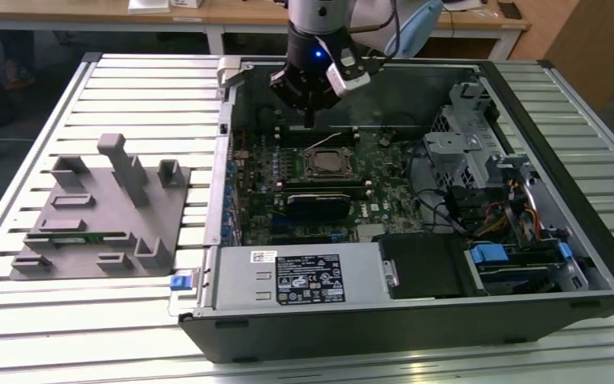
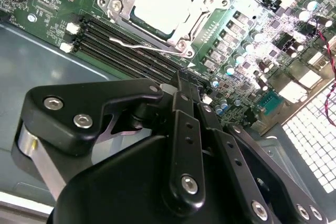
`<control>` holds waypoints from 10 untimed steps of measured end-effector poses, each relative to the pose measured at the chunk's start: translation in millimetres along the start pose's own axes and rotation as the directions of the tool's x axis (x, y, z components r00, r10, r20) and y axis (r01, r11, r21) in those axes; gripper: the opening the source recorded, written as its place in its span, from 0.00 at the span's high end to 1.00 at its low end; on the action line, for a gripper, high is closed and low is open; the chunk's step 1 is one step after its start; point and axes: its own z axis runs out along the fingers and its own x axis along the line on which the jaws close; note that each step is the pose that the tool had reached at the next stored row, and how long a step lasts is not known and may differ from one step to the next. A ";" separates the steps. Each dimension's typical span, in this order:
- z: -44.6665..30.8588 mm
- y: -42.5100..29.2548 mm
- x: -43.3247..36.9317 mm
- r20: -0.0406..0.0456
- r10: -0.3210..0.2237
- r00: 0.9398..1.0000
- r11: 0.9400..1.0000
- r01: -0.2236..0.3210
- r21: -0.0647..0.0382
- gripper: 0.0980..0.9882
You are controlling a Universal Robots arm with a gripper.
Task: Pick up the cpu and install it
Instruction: 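Install the first cpu locking lever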
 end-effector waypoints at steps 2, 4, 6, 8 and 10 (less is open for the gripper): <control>0.0 0.0 0.0 0.000 0.000 1.000 1.000 0.000 0.000 0.99; 0.0 0.0 -0.1 0.000 0.000 1.000 1.000 0.000 0.000 0.99; 0.0 -0.1 -0.1 0.000 0.000 1.000 1.000 0.000 -0.004 0.99; 0.1 -0.6 -0.1 0.000 0.000 1.000 1.000 0.000 -0.015 0.99; 0.2 -1.6 -0.1 0.000 0.000 1.000 1.000 0.000 -0.028 0.99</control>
